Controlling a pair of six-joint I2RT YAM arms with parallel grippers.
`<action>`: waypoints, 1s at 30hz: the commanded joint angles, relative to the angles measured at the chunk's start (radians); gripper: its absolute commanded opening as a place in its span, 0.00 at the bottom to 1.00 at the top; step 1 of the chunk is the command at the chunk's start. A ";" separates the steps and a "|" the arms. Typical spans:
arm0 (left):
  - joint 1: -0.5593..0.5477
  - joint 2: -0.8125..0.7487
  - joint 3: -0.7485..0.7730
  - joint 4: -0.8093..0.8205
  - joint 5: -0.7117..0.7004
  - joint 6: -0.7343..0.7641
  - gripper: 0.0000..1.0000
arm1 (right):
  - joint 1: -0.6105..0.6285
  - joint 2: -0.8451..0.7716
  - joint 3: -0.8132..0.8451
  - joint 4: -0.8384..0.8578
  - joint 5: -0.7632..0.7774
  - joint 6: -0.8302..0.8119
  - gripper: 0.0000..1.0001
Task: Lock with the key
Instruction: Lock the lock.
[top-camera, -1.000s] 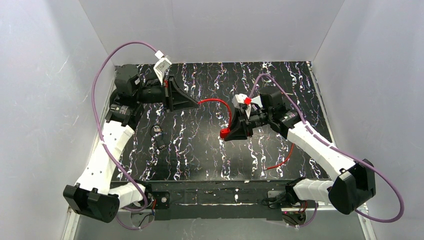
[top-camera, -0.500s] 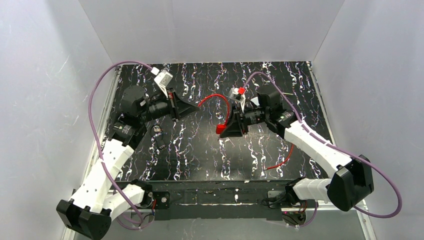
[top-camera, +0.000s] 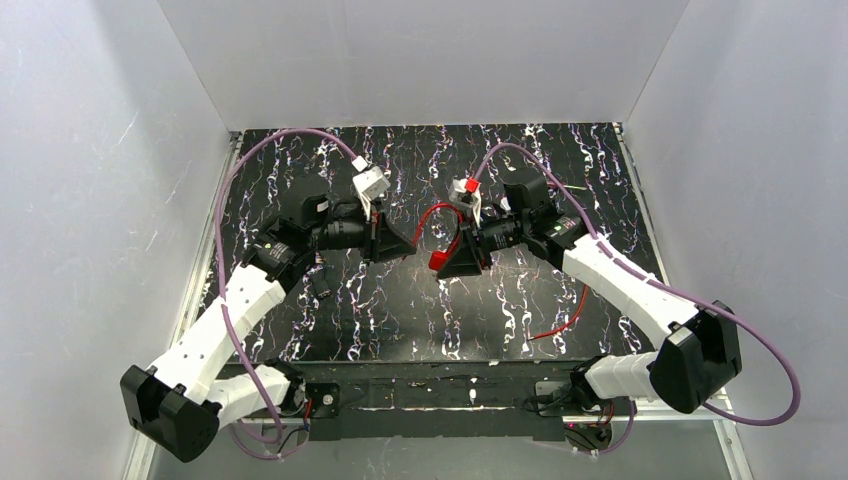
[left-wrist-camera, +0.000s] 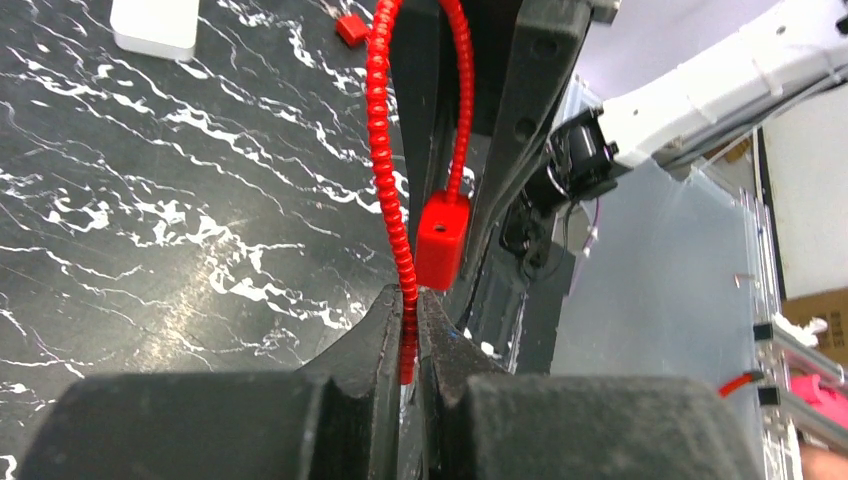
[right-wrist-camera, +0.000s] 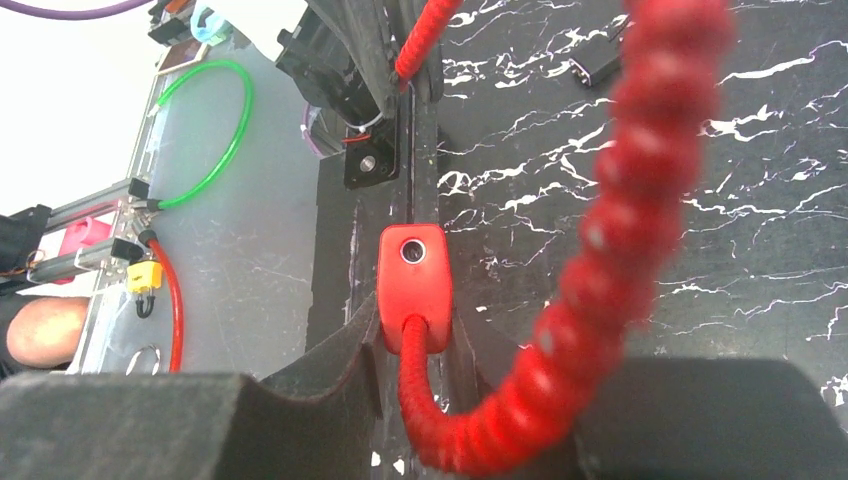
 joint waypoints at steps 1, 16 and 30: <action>-0.025 0.019 0.020 -0.102 0.135 0.092 0.00 | 0.011 -0.011 0.065 -0.006 0.009 -0.072 0.01; -0.056 0.064 0.101 -0.127 0.149 0.030 0.00 | 0.036 -0.001 0.104 -0.216 0.049 -0.286 0.01; -0.080 0.002 -0.001 0.241 -0.023 -0.250 0.00 | 0.134 0.029 0.175 -0.379 0.142 -0.421 0.01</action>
